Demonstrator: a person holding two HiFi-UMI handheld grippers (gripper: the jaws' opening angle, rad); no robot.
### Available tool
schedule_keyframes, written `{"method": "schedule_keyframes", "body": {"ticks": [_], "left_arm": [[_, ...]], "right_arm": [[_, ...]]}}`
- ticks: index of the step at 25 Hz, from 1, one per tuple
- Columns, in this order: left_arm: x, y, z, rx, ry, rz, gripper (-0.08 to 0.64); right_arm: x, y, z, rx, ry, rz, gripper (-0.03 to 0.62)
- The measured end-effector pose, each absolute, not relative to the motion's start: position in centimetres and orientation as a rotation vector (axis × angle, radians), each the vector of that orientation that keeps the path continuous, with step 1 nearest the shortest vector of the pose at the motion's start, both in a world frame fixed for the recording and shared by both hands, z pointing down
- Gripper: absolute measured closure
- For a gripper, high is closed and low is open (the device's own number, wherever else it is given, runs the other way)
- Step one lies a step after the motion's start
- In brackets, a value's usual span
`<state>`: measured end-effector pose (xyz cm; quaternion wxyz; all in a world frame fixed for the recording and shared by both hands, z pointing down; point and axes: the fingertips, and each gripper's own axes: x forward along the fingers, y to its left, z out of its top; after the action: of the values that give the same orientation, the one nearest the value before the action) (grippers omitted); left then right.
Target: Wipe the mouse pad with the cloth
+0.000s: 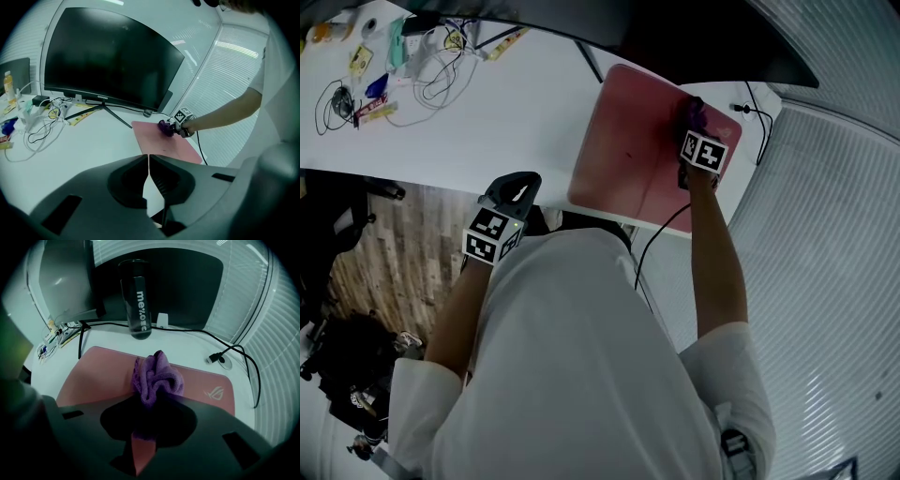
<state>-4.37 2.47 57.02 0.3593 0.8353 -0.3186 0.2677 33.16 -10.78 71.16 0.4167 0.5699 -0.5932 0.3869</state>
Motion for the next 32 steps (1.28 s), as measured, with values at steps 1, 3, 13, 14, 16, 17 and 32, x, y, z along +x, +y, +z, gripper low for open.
{"method": "schedule_keyframes", "body": {"ticks": [1, 3, 13, 14, 16, 17, 32], "left_arm": [[-4.7, 2.4, 56.9, 2.153, -0.824, 0.687, 0.537], [-5.2, 2.3, 56.8, 2.152, -0.827, 0.679, 0.537], [-8.7, 1.5, 56.7, 2.151, -0.848, 0.662, 0.537], [-9.1, 1.4, 56.7, 2.152, -0.850, 0.661, 0.537], [-10.0, 1.3, 56.6, 2.151, -0.854, 0.659, 0.537], [-10.4, 1.2, 56.6, 2.150, -0.856, 0.657, 0.537], [-15.8, -0.7, 55.2, 2.235, -0.818, 0.648, 0.537]], "right_arm": [[32.4, -10.9, 71.1, 1.423, -1.497, 0.966, 0.505], [30.7, -11.2, 70.8, 1.405, -1.517, 0.962, 0.505], [22.1, -12.8, 71.1, 1.314, -1.606, 0.958, 0.506], [21.2, -12.9, 71.1, 1.305, -1.611, 0.955, 0.506], [19.8, -13.2, 71.1, 1.295, -1.619, 0.950, 0.505], [19.2, -13.3, 71.0, 1.293, -1.623, 0.949, 0.505], [10.0, -9.2, 70.5, 1.104, -1.648, 1.041, 0.506]]}}
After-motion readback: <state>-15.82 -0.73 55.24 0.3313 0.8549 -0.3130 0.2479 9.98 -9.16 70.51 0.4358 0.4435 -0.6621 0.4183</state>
